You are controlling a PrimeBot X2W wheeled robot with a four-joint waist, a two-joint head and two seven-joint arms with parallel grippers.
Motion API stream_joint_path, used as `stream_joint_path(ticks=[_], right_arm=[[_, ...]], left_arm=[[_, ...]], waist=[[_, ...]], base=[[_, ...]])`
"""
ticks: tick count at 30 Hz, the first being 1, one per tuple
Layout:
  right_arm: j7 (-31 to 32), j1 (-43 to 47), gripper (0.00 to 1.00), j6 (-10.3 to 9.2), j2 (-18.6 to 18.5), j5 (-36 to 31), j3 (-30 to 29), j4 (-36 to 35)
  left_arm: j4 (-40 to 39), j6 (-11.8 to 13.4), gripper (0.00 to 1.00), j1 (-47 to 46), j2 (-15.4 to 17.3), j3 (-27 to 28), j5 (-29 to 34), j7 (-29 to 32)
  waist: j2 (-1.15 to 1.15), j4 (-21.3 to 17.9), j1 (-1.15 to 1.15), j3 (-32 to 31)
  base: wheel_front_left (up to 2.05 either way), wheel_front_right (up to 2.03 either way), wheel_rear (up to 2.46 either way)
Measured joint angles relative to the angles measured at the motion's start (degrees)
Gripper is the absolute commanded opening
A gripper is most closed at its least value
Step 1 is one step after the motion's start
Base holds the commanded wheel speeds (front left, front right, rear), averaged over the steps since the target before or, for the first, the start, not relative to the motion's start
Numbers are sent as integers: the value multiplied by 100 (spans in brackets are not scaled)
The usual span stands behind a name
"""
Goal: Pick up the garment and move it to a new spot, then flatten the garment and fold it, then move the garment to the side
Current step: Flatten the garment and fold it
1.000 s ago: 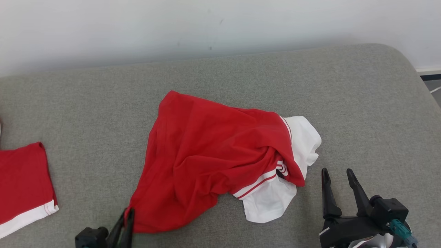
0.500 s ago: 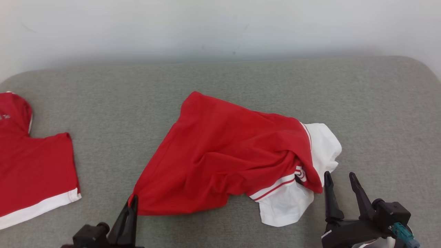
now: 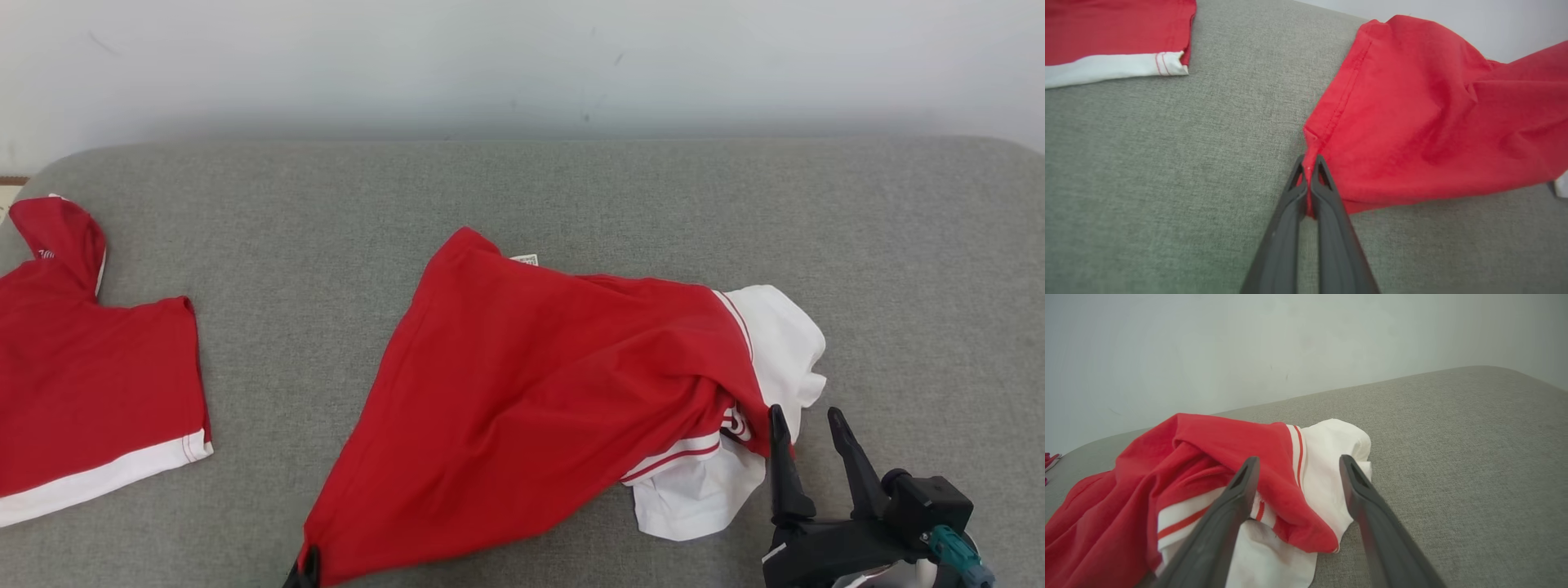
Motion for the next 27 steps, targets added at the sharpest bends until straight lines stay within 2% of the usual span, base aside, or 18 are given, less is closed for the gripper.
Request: stream_joint_path(ticks=[1, 2, 3, 4, 10, 16, 23, 27], right_arm=[[1, -5, 100, 0, 0, -3, -10, 7], [1, -7, 100, 0, -1, -3, -13, 11], [2, -7, 100, 0, -1, -3, -20, 13], [2, -7, 100, 0, 0, -3, -27, 18], [9, 13, 100, 0, 0, -4, -107, 14], [69, 16, 100, 0, 0, -23, -322, 36], [254, 49, 100, 0, 0, -70, -631, 91], [405, 143, 100, 0, 0, 64, -749, 196]], left_arm=[[111, -36, 3, -1, -36, 20, 1, -5], [214, -63, 24, 1, -62, 36, 10, -5], [286, -76, 96, 0, -107, 85, 14, -7], [310, -81, 100, -1, -159, 147, 23, -9], [-87, -140, 100, 16, -456, 687, 441, -24], [-1025, -182, 100, 227, -766, 1456, 1141, -31], [-1294, -182, 100, 378, -896, 1713, 1513, -32], [-1173, -243, 100, 377, -869, 1737, 1720, -32]], waist=[[0, -11, 0, 0], [0, -21, 0, -2], [0, -31, 0, -6], [0, -36, 0, -12], [0, 0, 0, -58], [0, 64, 0, -184], [0, 143, 0, -320], [0, 188, 0, -389]], base=[[0, 0, 0], [0, 0, 0], [0, 0, 0], [0, 0, 0], [0, 0, 0], [0, 0, 0], [0, 0, 0], [0, 0, 0]])
